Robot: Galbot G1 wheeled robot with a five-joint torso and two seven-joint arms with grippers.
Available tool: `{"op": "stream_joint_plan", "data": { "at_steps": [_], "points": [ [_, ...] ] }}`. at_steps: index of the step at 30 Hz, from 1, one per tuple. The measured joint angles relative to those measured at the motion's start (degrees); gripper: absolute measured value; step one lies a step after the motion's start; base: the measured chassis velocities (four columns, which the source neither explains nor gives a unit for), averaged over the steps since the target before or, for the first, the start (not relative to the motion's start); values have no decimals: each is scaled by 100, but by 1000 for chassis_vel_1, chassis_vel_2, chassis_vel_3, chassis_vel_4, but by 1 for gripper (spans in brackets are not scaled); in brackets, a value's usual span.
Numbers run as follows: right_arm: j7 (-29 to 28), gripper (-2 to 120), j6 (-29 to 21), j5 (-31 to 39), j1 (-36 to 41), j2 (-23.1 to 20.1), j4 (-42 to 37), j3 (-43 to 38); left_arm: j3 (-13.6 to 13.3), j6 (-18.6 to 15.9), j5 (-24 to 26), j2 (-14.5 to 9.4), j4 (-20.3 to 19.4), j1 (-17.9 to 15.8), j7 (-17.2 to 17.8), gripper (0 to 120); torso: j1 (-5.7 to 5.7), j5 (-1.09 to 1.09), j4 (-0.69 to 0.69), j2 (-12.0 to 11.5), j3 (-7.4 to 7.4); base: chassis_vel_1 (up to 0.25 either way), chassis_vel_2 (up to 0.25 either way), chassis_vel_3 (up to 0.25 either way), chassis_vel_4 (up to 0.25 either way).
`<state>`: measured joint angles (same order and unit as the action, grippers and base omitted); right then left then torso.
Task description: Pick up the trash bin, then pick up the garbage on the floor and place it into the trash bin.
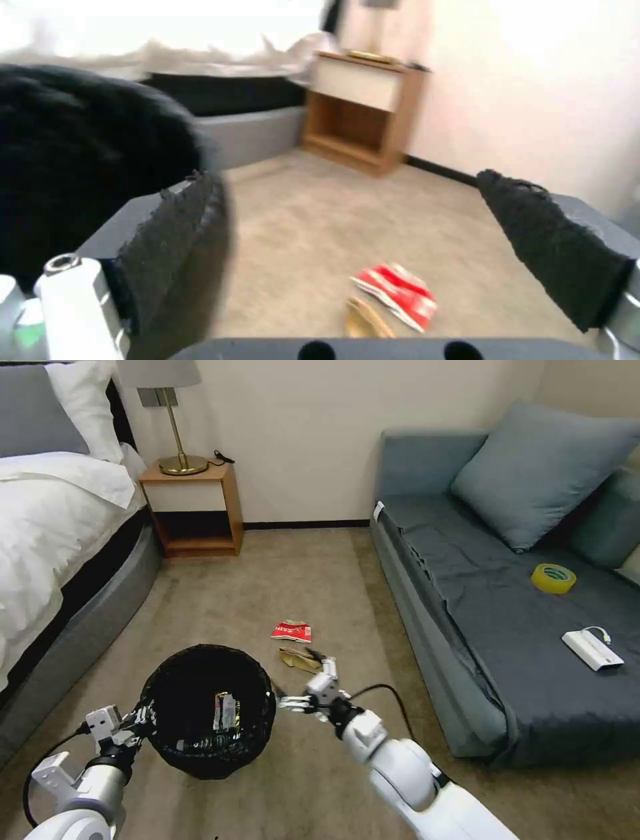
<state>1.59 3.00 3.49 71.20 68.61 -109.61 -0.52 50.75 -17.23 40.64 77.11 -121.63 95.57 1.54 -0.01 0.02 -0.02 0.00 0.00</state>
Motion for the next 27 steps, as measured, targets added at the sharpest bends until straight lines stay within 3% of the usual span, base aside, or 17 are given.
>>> {"op": "stream_joint_plan", "data": {
  "at_steps": [11,27],
  "points": [
    [-394,100,72,-608,1152,290,-506,-894,249,-2,40,-29,101,-97,35,4,0,-1,2,0,0,0,0,0,0],
    [-435,100,196,-752,1879,467,-1004,-1324,447,-109,194,153,-22,-54,132,4,0,-2,2,0,0,0,0,0,0]
  ]
}}
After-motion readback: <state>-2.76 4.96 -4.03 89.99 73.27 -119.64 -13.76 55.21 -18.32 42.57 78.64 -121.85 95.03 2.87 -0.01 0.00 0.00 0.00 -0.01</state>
